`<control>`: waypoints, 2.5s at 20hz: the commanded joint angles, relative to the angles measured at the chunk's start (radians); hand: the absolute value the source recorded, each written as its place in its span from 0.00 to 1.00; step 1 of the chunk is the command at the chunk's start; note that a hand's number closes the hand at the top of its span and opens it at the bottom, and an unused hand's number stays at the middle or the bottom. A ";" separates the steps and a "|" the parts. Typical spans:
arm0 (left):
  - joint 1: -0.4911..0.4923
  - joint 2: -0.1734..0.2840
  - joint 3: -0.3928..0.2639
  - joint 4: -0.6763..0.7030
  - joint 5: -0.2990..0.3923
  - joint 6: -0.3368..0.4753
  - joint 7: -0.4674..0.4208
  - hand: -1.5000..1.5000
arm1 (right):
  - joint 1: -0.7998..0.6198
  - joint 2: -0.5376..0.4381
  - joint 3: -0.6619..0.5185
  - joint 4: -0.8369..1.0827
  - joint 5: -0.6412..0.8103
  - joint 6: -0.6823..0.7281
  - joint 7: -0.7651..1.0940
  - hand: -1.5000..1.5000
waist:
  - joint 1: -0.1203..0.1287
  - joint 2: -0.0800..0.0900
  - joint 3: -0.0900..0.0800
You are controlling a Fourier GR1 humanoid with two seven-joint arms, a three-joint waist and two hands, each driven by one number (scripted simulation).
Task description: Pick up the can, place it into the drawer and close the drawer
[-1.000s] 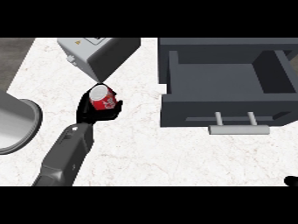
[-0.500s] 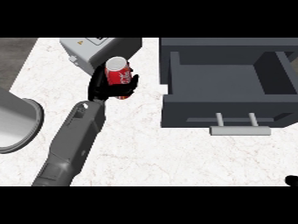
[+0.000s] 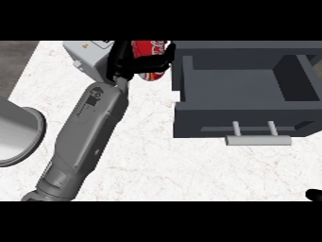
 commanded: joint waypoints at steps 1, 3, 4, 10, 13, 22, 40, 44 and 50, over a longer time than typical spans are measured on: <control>-0.060 0.000 -0.040 -0.058 -0.012 0.050 0.109 1.00 | -0.021 -0.008 -0.015 0.019 -0.006 0.000 -0.019 0.00 | -0.001 0.003 0.000; -0.168 0.000 -0.058 -0.005 -0.009 0.110 0.136 1.00 | -0.025 -0.039 -0.055 0.016 -0.070 0.021 0.013 0.00 | -0.012 0.005 0.000; -0.210 0.000 -0.066 -0.024 -0.011 0.131 0.198 1.00 | -0.010 0.012 0.015 0.003 0.020 -0.007 -0.011 0.00 | -0.007 0.004 0.000; -0.324 0.000 -0.134 0.108 0.083 0.208 0.178 1.00 | -0.074 -0.035 -0.033 0.041 -0.024 -0.010 0.022 0.00 | -0.024 0.010 0.000; -0.429 0.000 -0.111 0.178 0.074 0.199 0.210 1.00 | -0.014 0.011 0.004 0.013 0.010 -0.005 -0.024 0.00 | -0.028 0.010 0.001; -0.602 0.000 -0.152 0.406 0.141 0.213 0.186 1.00 | -0.063 -0.021 -0.021 0.020 -0.044 0.006 -0.008 0.00 | -0.054 0.018 0.002; -0.683 0.000 -0.286 0.595 0.261 0.418 0.081 0.00 | -0.137 -0.062 0.023 0.038 -0.001 0.004 0.054 0.00 | -0.113 0.033 0.004; -0.722 0.000 -0.312 0.569 0.301 0.465 0.112 0.00 | -0.180 -0.105 0.063 0.042 0.078 0.024 0.031 0.00 | -0.113 0.032 0.004; -0.700 0.000 -0.288 0.579 0.362 0.437 0.068 0.00 | -0.256 -0.148 0.126 0.098 0.217 0.034 -0.054 0.00 | -0.092 0.041 0.002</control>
